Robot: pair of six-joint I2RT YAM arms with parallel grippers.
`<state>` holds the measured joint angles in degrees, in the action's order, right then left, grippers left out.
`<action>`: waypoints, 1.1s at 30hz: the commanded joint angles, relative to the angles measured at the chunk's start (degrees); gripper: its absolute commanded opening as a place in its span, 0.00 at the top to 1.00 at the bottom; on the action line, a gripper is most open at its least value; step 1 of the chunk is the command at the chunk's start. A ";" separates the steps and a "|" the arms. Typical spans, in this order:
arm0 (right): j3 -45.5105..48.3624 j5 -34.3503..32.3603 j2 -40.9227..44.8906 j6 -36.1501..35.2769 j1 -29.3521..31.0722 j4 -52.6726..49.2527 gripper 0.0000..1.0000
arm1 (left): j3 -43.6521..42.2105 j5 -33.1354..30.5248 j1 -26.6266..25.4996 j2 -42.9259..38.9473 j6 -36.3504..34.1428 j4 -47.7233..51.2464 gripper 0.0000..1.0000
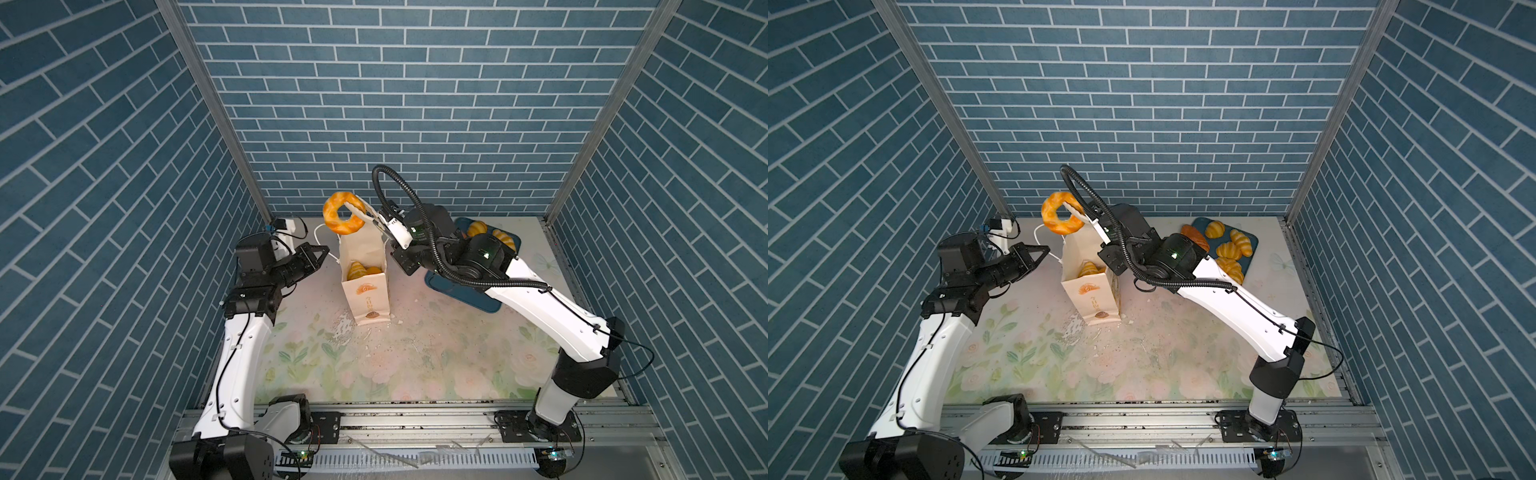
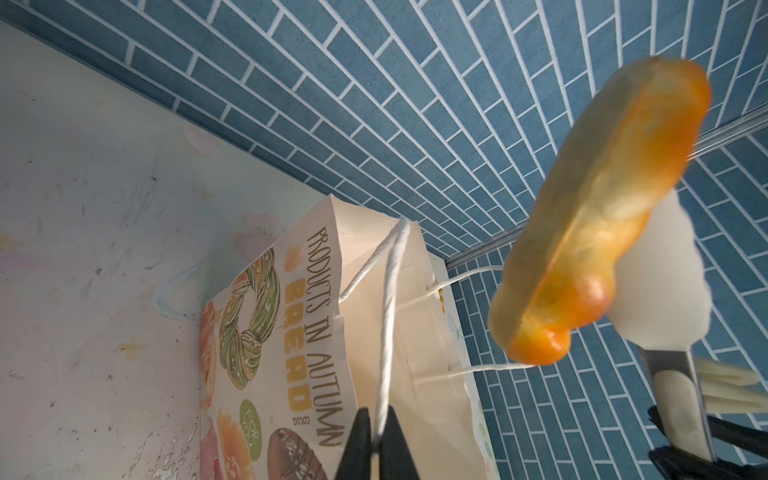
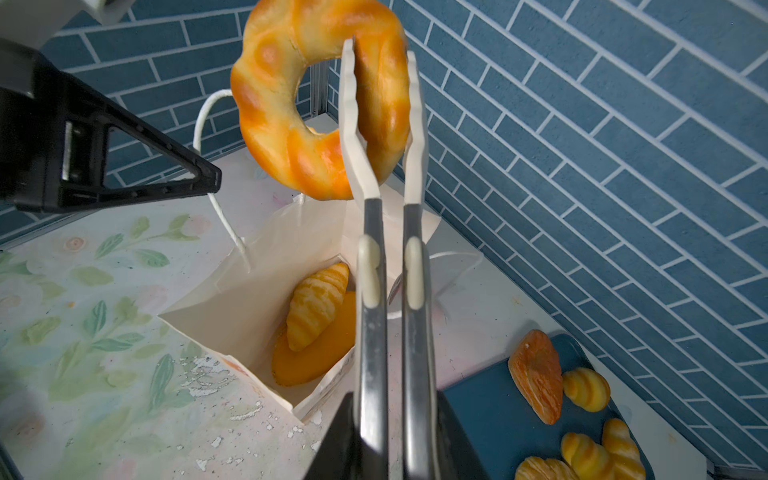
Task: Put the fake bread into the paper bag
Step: 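Carry the bun over the paper bag and open the tongs to drop it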
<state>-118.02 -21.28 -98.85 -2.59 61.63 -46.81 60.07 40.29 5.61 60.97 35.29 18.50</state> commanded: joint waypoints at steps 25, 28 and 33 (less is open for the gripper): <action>8.33 -6.49 4.46 -3.17 1.41 -2.41 0.72 | 1.54 -0.92 0.19 0.24 -1.54 2.24 0.91; 8.22 -6.97 4.41 -3.71 1.65 -2.32 0.66 | 1.52 -1.01 0.19 0.17 -1.54 2.33 0.91; 7.80 -7.41 4.35 -4.17 1.89 -1.99 0.58 | 1.61 -1.03 0.19 0.31 -1.56 2.33 0.92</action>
<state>-109.40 -26.59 -96.18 -5.26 63.02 -50.50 60.18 39.68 5.61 61.06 34.70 19.81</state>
